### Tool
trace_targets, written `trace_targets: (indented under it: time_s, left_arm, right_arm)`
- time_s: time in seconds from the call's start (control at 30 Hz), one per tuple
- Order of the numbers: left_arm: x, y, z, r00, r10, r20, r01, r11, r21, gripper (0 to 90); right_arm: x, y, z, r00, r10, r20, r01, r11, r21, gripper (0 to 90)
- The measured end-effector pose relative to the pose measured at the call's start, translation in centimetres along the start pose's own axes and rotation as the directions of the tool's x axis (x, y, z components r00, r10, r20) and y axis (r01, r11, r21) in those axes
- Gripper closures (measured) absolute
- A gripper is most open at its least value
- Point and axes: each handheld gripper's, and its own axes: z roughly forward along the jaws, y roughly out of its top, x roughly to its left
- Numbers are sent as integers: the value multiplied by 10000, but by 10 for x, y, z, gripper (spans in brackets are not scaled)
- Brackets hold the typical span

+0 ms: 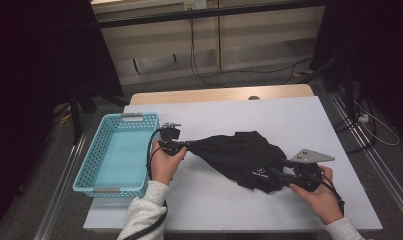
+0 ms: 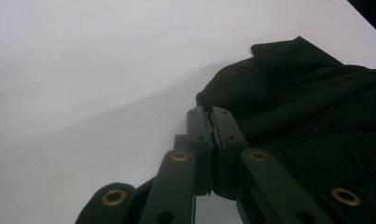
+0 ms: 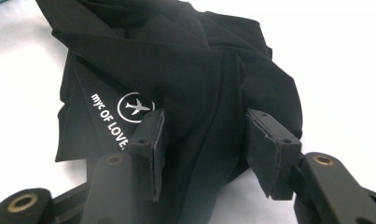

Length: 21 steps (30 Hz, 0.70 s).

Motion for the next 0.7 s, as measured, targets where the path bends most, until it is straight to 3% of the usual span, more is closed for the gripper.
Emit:
trace_targets:
  time_s: [0.17,0.23,0.3,0.43,0.5,0.7]
  left_arm:
    - [3,1,-3,9997,68,-225,-68,10000,-10,871]
    - [4,2,-6,9994,51,-338,-53,10000,-40,872]
    - [6,2,-8,9994,-74,-336,69,9998,-162,872]
    - [8,4,-12,9994,-115,-313,107,9996,-246,872]
    - [6,4,-11,9995,-158,-271,150,9995,-266,872]
    - [-4,2,-2,9994,295,-165,-296,9996,-2,862]
  right_arm:
    - [-1,-1,0,9997,178,-185,-177,9998,67,610]
    - [0,-1,1,9989,-172,-431,179,9997,157,763]
    - [2,-1,2,9973,-381,-631,399,9988,284,838]
    - [0,4,-4,9973,-576,-449,575,9983,-49,854]
    - [-5,8,-10,9983,-569,-128,564,9977,-372,856]
    - [-23,9,-24,9990,-39,447,88,9940,-1093,857]
